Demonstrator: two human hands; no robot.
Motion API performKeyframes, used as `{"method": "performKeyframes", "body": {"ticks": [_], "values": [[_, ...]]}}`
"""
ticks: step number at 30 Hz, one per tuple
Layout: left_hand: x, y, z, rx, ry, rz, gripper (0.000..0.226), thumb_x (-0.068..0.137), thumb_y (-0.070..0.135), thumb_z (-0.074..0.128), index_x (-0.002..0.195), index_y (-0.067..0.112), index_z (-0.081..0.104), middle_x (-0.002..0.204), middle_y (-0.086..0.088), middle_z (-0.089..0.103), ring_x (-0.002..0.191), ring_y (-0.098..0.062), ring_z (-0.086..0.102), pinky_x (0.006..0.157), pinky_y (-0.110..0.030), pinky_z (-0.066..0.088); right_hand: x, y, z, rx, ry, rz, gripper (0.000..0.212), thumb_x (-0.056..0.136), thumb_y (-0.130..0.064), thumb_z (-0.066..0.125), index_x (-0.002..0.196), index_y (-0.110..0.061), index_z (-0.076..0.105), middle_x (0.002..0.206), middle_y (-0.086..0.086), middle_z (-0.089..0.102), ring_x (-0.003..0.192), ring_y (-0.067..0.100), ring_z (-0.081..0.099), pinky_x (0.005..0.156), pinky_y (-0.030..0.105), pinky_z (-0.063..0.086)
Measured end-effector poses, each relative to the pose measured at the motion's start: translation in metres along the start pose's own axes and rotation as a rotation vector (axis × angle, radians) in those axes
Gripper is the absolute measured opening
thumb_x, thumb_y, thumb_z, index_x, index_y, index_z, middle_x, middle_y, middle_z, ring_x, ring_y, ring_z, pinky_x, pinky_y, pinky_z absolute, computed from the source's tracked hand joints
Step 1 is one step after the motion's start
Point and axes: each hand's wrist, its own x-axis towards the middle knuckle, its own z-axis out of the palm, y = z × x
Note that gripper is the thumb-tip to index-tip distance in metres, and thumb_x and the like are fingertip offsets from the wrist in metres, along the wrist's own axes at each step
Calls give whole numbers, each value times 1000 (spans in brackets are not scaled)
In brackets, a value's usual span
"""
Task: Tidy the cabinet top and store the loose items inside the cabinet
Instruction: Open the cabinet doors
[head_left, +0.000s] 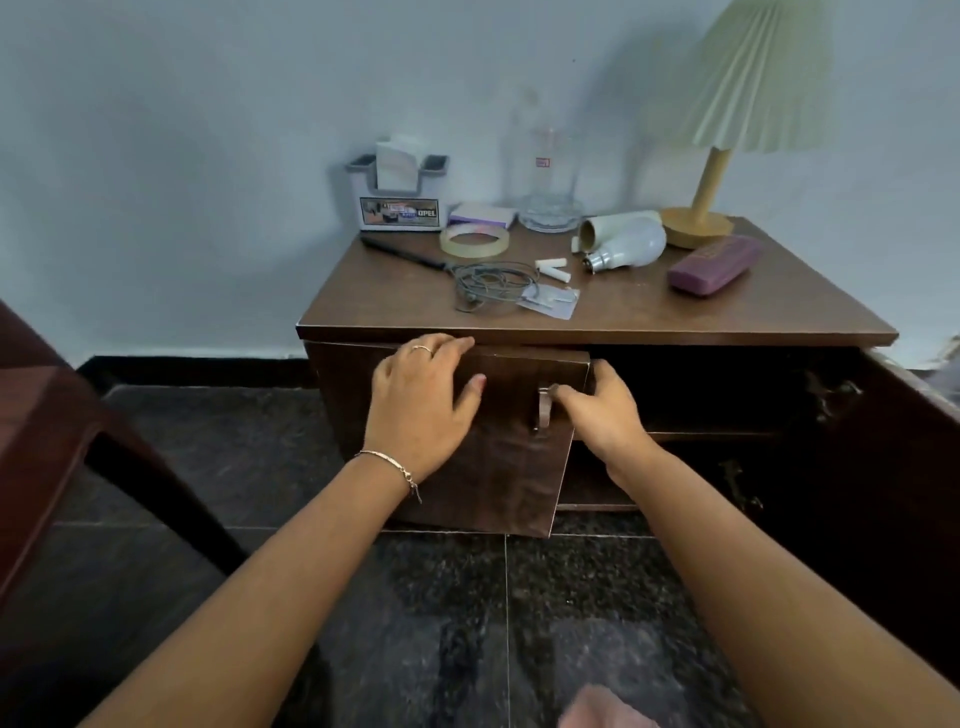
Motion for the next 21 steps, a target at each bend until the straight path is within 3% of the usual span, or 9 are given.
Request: {"method": "performKeyframes", "body": {"ticks": [2,6,10,12,16,21], "values": [[0,0,-4,-106,37,-168,43,93,47,45,130,27,54,131,0,54,128,-20,43,103,-45,36,-9,5,-6,51,-18,-21,7,82,-24,53,84,-23,60,94,3,68,92,24,63,88,41,51],[-1,-7,-15,-154,1,-325,41,94,51,42,123,29,60,130,0,51,131,-23,36,103,-47,33,-23,3,-19,291,-72,45,29,93,-23,38,73,-15,58,81,9,66,79,23,60,74,33,49],[-8,-14,-30,-164,-108,-294,37,89,57,49,112,32,63,131,-2,47,132,-24,32,101,-44,35,-33,-9,-25,102,-199,124,45,90,-57,48,66,-18,53,74,5,64,69,16,60,71,29,46],[-12,-14,-38,-237,-150,-327,37,83,58,58,105,30,65,134,-4,40,133,-25,28,100,-40,37,-38,-13,-26,-12,-342,160,43,83,-60,58,73,-18,60,77,5,66,71,16,61,76,31,48],[-21,-15,-48,-350,-171,-443,34,73,51,73,94,26,63,136,-4,28,132,-25,24,102,-34,34,-51,-23,-26,-79,-666,239,55,75,-54,68,108,-9,67,85,3,69,74,12,65,77,28,53],[-25,-25,-63,-469,-227,-536,26,68,33,80,87,23,65,129,-1,28,123,-18,34,101,-25,34,-66,-33,-11,-80,-882,305,46,77,-44,69,104,-6,67,85,6,69,71,13,69,75,30,57]]}}
